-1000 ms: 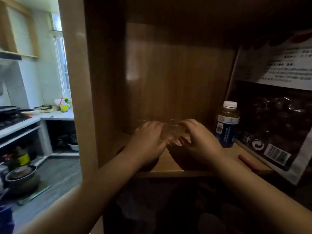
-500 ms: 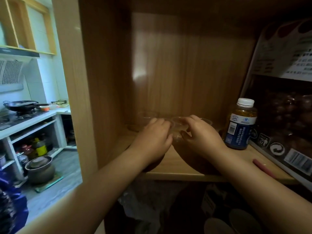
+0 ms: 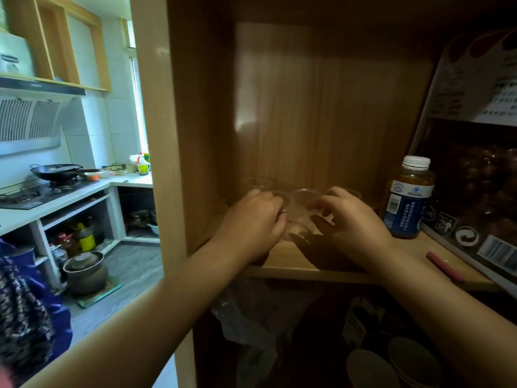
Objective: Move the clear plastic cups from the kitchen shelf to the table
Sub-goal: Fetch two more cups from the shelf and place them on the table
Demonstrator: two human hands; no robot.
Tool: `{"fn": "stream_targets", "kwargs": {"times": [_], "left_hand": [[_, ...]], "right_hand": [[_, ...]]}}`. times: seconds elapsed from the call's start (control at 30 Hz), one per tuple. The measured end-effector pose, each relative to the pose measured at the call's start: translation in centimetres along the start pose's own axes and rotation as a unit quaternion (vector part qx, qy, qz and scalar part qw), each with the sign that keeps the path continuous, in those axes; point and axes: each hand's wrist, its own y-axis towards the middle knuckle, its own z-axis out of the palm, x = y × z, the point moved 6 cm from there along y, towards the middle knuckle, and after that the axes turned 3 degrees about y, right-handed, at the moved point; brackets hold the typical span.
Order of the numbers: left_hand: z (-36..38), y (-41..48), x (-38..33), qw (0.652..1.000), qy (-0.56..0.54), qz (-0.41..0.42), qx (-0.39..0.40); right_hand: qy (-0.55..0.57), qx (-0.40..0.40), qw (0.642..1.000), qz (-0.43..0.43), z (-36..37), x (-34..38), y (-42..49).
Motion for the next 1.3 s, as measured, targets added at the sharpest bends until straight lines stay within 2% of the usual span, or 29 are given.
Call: {"fn": "stream_targets", "kwargs": {"times": [0.33, 0.63, 0.8, 0.97, 1.17, 1.3], "left_hand": [[-7.1, -6.8, -0.6, 0.999, 0.004, 0.025, -0.03], [-17.5, -17.2, 3.4, 0.999, 0.001, -0.004, -0.054], [-23.0, -24.8, 9.2, 0.996, 0.045, -0.068, -0.035], [-30.0, -35.4, 15.2, 0.981, 0.11, -0.155, -0.027], [-40.7, -49.2, 19.7, 0.944, 0.192, -0.27, 0.0], [-47.9, -57.7, 20.6, 0.898, 0.251, -0.36, -0.024]], "right_hand": [[-0.022, -0.025, 0.997, -0.071, -2.6, 7.7, -4.5], [0.051, -0.052, 0.993, -0.092, -1.5, 20.3, -7.5], [0.176, -0.011, 0.978, -0.115, 3.5, 30.0, -7.4], [0.258, 0.043, 0.948, -0.181, 9.9, 42.8, -8.0], [0.315, 0.109, 0.893, -0.301, 16.4, 60.2, -10.1], [0.348, 0.155, 0.845, -0.374, 19.1, 71.3, -12.2]]}}
